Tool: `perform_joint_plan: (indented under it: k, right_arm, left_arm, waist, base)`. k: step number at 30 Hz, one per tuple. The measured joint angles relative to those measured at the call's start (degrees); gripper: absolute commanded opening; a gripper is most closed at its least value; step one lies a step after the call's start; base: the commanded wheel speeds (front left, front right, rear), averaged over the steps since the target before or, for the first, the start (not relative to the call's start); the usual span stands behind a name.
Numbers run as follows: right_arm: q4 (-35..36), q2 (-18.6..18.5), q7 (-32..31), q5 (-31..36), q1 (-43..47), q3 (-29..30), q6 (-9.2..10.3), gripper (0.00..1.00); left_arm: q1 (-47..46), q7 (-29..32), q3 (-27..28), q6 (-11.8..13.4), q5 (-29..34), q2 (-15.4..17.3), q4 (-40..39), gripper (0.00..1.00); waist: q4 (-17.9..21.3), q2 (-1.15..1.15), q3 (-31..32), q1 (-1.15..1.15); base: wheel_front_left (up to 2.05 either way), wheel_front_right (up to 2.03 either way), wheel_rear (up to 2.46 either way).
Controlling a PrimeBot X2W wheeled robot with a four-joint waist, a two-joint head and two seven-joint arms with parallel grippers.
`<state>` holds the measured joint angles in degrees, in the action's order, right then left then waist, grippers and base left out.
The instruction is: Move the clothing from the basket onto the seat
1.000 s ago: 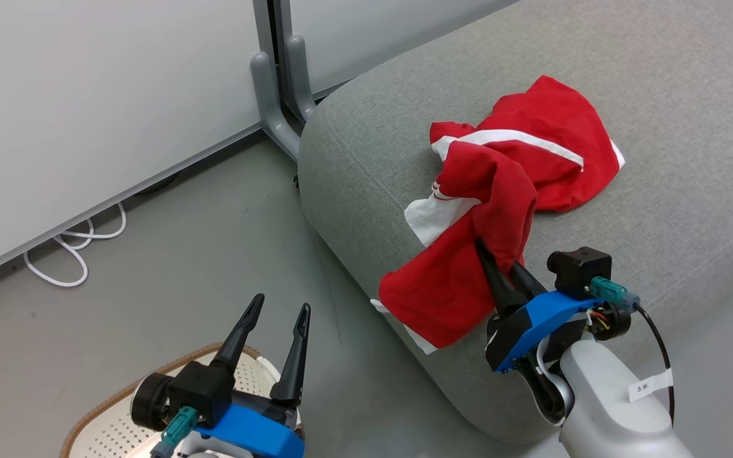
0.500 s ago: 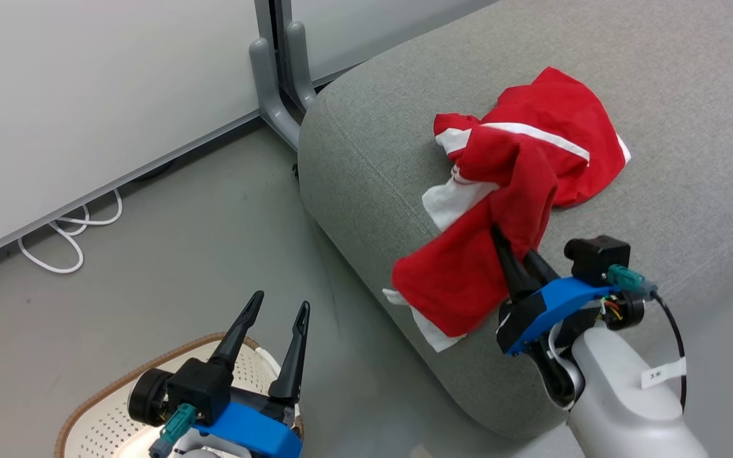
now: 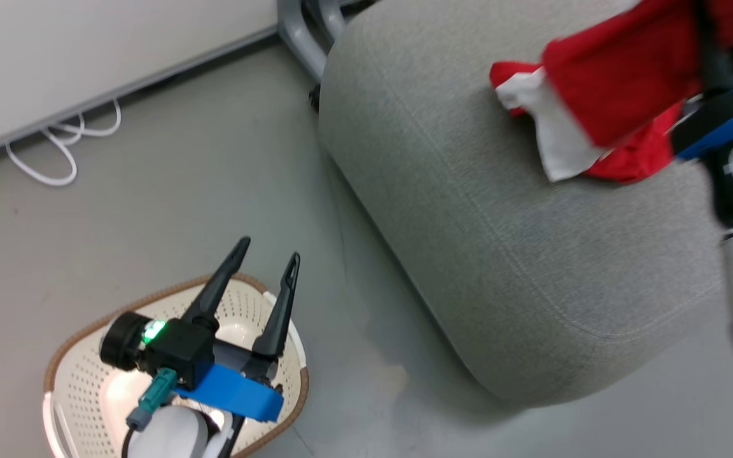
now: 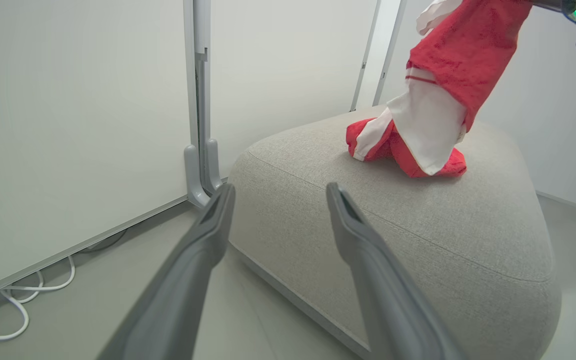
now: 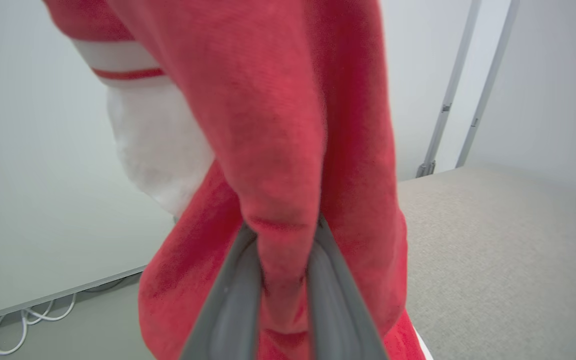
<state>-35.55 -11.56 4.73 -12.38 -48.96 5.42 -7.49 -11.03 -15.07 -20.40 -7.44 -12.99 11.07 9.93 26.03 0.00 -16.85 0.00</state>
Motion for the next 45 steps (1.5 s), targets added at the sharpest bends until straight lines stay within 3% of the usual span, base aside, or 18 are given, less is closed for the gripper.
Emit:
perform_joint_plan:
  k: [6, 13, 17, 22, 29, 31, 32, 33, 34, 36, 45]
  right_arm:
    - [1.7, -3.6, -0.5, -0.9, -6.2, 16.2, 0.01, 0.00]
    - [-2.2, -3.3, 2.2, -1.5, -9.9, 26.4, 0.00, 0.00]
    - [-5.8, -2.6, 4.7, -2.7, -10.8, 29.9, 0.01, 0.00]
    - [-10.2, -1.9, 7.5, -2.6, -11.1, 30.4, 0.00, 0.00]
    - [-15.3, -2.6, 9.1, -2.3, -12.2, 29.8, 0.00, 0.00]
    - [-16.2, -3.1, 9.5, -2.3, -12.3, 29.3, 0.00, 0.09]
    - [-16.6, -3.2, 9.5, -2.3, -12.3, 29.1, 0.00, 0.08]
    - [-17.0, -3.3, 9.6, -2.2, -12.3, 28.8, 0.00, 0.16]
    - [-17.3, -3.4, 9.6, -2.2, -12.3, 28.5, 0.00, 0.34]
    - [-17.7, -3.6, 9.9, -1.8, -12.3, 27.9, 0.00, 1.00]
    - [-18.7, -3.8, 10.2, -0.5, -8.1, 21.8, 0.00, 1.00]
  left_arm:
    - [-5.2, 0.0, -1.2, 0.0, 1.3, 4.2, -3.9, 1.00]
    - [-7.1, 0.0, -0.5, 0.0, 2.9, 8.4, -10.4, 1.00]
    - [-7.4, 0.1, 0.3, 0.4, 3.4, 9.7, -13.7, 1.00]
    - [-8.4, 0.7, 1.6, 0.7, 3.4, 11.2, -16.7, 1.00]
    - [-8.5, 0.8, 2.4, 1.8, 3.0, 11.5, -17.5, 1.00]
    - [-8.4, 0.8, 2.3, 1.8, 2.9, 11.4, -17.3, 1.00]
    - [-8.4, 0.8, 2.3, 1.8, 2.7, 11.3, -17.1, 1.00]
    - [-8.4, 0.8, 2.2, 1.8, 2.6, 11.2, -16.9, 1.00]
    - [-8.3, 0.8, 2.2, 1.9, 2.4, 11.1, -16.8, 1.00]
    - [-8.2, 0.7, 2.3, 2.3, 2.3, 10.9, -16.6, 1.00]
    - [-7.6, 0.2, 1.5, 2.4, 0.5, 7.9, -12.9, 1.00]
  waist:
    - [-2.7, 0.00, -8.5, 0.01]
    - [-5.3, 0.00, -18.2, 0.01]
    - [-6.7, 0.00, -22.8, 0.01]
    - [-8.1, 0.00, -26.9, 0.01]
    - [-8.8, 0.00, -28.0, 0.01]
    - [-8.9, 0.00, -27.6, 0.00]
    - [-9.0, 0.00, -27.5, 0.00]
    - [-9.0, 0.00, -27.3, 0.00]
    - [-9.1, 0.00, -27.1, 0.00]
    - [-9.0, 0.00, -26.8, 0.00]
    - [-9.3, 0.00, -22.0, 0.00]
  base:
    - [0.00, 0.00, 0.00]
    - [0.00, 0.00, 0.00]
    - [0.00, 0.00, 0.00]
    - [0.00, 0.00, 0.00]
    - [0.00, 0.00, 0.00]
    - [0.00, 0.00, 0.00]
    - [0.00, 0.00, 0.00]
    - [0.00, 0.00, 0.00]
    - [0.00, 0.00, 0.00]
    - [0.00, 0.00, 0.00]
    - [0.00, 0.00, 0.00]
